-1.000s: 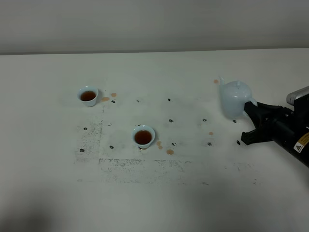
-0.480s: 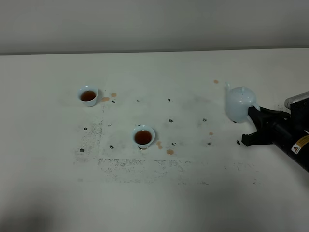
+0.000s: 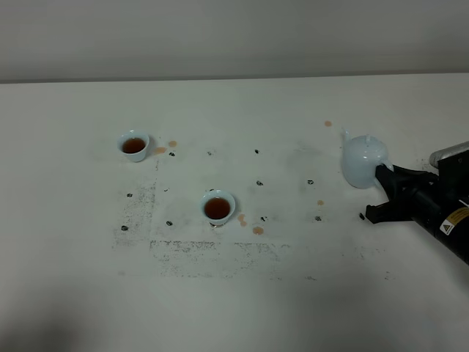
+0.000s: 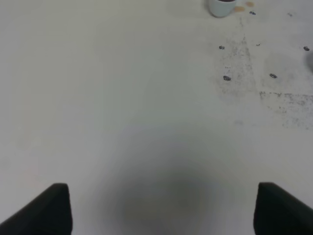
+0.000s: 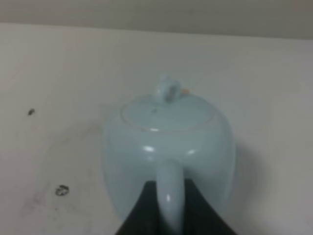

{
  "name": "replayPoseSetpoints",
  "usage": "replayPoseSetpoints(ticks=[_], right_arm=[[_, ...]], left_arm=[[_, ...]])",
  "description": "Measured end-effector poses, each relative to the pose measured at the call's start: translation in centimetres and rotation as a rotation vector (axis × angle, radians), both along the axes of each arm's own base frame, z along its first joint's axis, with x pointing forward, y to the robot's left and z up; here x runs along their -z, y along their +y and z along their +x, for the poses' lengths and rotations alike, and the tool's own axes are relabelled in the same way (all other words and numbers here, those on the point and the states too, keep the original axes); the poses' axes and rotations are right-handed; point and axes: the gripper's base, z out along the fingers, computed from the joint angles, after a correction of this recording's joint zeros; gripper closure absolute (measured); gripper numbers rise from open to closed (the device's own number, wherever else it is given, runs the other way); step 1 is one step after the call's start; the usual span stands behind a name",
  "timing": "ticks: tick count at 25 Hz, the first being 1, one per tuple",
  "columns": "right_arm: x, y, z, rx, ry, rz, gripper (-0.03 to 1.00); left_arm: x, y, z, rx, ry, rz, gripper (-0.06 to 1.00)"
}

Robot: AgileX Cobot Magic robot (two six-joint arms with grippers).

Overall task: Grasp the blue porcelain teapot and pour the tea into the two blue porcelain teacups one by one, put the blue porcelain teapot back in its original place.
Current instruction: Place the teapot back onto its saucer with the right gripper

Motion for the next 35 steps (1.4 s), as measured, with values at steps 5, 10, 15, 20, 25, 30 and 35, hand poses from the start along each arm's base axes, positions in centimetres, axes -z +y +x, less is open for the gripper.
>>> replayPoseSetpoints(ticks=[5, 10, 15, 20, 25, 30, 35], right_arm=[[0.00, 0.14, -0.06, -0.015, 0.004, 0.008, 0.93], [0.00, 0.15, -0.06, -0.015, 0.004, 0.009, 0.93], [0.00, 0.15, -0.07, -0.016, 0.004, 0.010, 0.93], [0.00, 0.17, -0.08, -0.018, 0.004, 0.010, 0.93], [0.10, 0.17, -0.39, -0.017, 0.010, 0.012, 0.93], [0.26, 0.08, -0.84, -0.004, 0.021, 0.013, 0.92], [0.24, 0.06, -0.83, -0.001, 0.019, 0.014, 0.89]], left_arm=[[0.00, 0.00, 0.00, 0.000, 0.000, 0.000, 0.22], [0.00, 0.00, 0.00, 0.000, 0.000, 0.000, 0.22], [0.00, 0.00, 0.00, 0.000, 0.000, 0.000, 0.22], [0.00, 0.00, 0.00, 0.000, 0.000, 0.000, 0.22], [0.00, 0.00, 0.00, 0.000, 0.000, 0.000, 0.22], [0.00, 0.00, 0.00, 0.000, 0.000, 0.000, 0.22], [0.00, 0.00, 0.00, 0.000, 0.000, 0.000, 0.22]])
